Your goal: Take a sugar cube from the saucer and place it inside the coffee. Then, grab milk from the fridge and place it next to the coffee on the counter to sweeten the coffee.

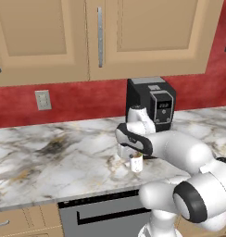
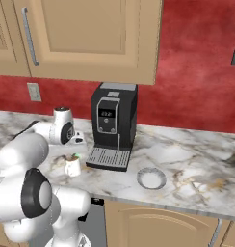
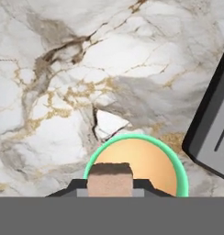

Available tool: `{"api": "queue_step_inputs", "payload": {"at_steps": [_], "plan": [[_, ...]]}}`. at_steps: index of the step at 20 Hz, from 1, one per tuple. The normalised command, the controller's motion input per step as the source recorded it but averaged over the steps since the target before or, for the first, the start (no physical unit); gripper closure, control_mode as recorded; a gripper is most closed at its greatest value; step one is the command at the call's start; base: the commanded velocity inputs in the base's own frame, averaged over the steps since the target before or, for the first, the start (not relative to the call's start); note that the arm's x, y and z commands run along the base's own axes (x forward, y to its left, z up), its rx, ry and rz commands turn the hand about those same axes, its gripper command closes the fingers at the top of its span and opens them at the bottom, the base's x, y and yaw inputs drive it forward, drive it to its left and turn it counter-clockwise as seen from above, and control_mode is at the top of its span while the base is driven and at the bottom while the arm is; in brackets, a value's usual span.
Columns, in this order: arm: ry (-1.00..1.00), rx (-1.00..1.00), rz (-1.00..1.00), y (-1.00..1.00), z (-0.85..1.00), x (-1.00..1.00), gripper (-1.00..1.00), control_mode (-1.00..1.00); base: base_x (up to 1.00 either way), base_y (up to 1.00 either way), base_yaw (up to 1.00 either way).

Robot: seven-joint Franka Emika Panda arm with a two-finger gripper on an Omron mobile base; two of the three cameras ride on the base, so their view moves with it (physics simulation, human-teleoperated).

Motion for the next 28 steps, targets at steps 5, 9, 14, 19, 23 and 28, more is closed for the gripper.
{"api": "queue_step_inputs", "payload": {"at_steps": [5,9,14,19,23,28], "plan": [[-0.02,0.06,0.01,-0.03,-0.06,0.02,-1.0,-1.0,0.0,0.0,0.0],[0.0,0.0,0.0,0.0,0.0,-0.03,-1.0,-1.0,0.0,0.0,0.0],[-0.04,0.0,0.0,0.0,0.33,-0.25,-1.0,-1.0,0.0,0.0,0.0],[-0.11,0.0,0.0,0.0,0.76,-0.37,-1.0,-1.0,0.0,0.0,0.0],[-0.12,0.0,0.0,-0.13,0.69,-0.69,-1.0,-1.0,0.0,0.0,0.0],[-0.25,0.0,0.0,-0.37,0.63,-0.98,-1.0,-1.0,0.0,0.0,0.0]]}}
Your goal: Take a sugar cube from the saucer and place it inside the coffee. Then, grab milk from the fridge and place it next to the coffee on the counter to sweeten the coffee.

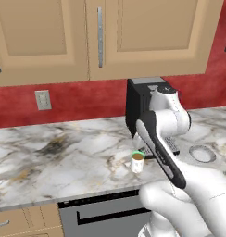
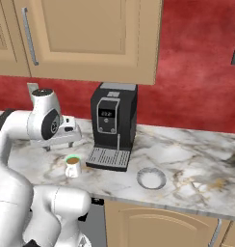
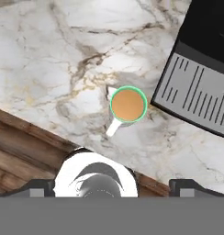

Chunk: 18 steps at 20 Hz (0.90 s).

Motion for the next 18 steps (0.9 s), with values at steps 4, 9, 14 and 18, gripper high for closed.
{"api": "queue_step_inputs", "payload": {"at_steps": [4,9,14,18], "plan": [[-0.19,0.05,0.0,-0.44,0.6,-0.57,-1.0,-1.0,0.0,0.0,0.0],[-0.17,0.08,0.01,-0.47,0.52,-0.44,-1.0,-1.0,0.0,0.0,0.0],[0.0,0.0,0.0,0.0,0.0,0.0,-1.0,1.0,-0.92,-0.19,0.54],[0.0,0.0,0.0,0.0,0.0,0.0,-1.0,1.0,-0.64,0.0,0.97]]}}
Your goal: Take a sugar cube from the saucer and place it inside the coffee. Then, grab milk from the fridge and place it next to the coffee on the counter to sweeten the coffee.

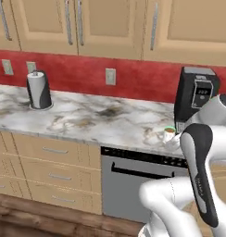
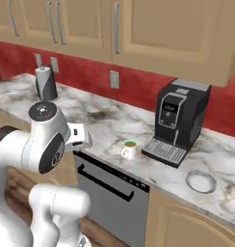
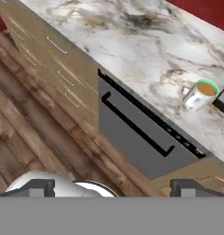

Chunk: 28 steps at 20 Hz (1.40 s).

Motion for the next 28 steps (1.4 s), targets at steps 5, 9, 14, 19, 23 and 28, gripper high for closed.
{"api": "queue_step_inputs", "payload": {"at_steps": [5,9,14,19,23,28], "plan": [[0.0,0.0,0.0,0.0,0.0,0.0,-1.0,1.0,-0.28,0.0,1.0],[0.0,0.0,0.0,0.0,0.0,0.0,-1.0,1.0,-0.13,0.01,1.0],[0.0,0.0,0.0,0.0,0.0,0.0,-1.0,1.0,-0.1,0.02,1.0],[0.0,0.0,0.0,0.0,0.0,0.0,-1.0,1.0,-0.08,0.0,1.0],[0.0,0.0,0.0,0.0,0.0,0.0,-1.0,1.0,-0.07,0.0,1.0],[0.0,0.0,0.0,0.0,0.0,0.0,-1.0,1.0,-0.06,0.0,1.0]]}}
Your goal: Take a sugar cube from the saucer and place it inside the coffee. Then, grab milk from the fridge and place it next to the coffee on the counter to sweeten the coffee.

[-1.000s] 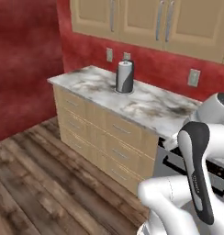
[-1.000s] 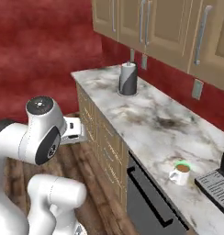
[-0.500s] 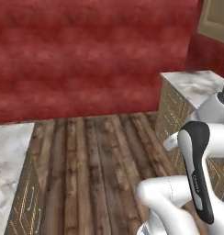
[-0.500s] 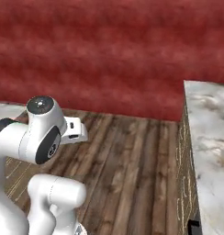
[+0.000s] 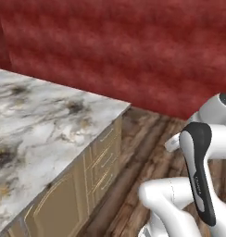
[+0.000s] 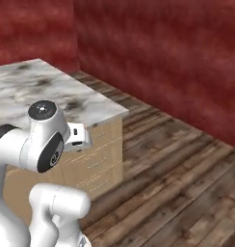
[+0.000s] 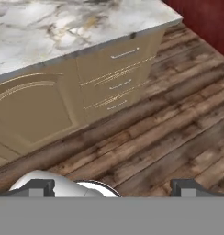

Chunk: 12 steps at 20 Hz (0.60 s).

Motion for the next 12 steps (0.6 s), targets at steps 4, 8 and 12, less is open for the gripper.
{"api": "queue_step_inputs", "payload": {"at_steps": [4,8,12], "plan": [[0.0,0.0,0.0,0.0,0.0,0.0,-1.0,1.0,-0.06,0.0,1.0],[0.0,0.0,0.0,0.0,0.0,0.0,-1.0,1.0,-0.05,0.0,1.0],[0.0,0.0,0.0,0.0,0.0,0.0,-1.0,1.0,-0.05,0.0,1.0]]}}
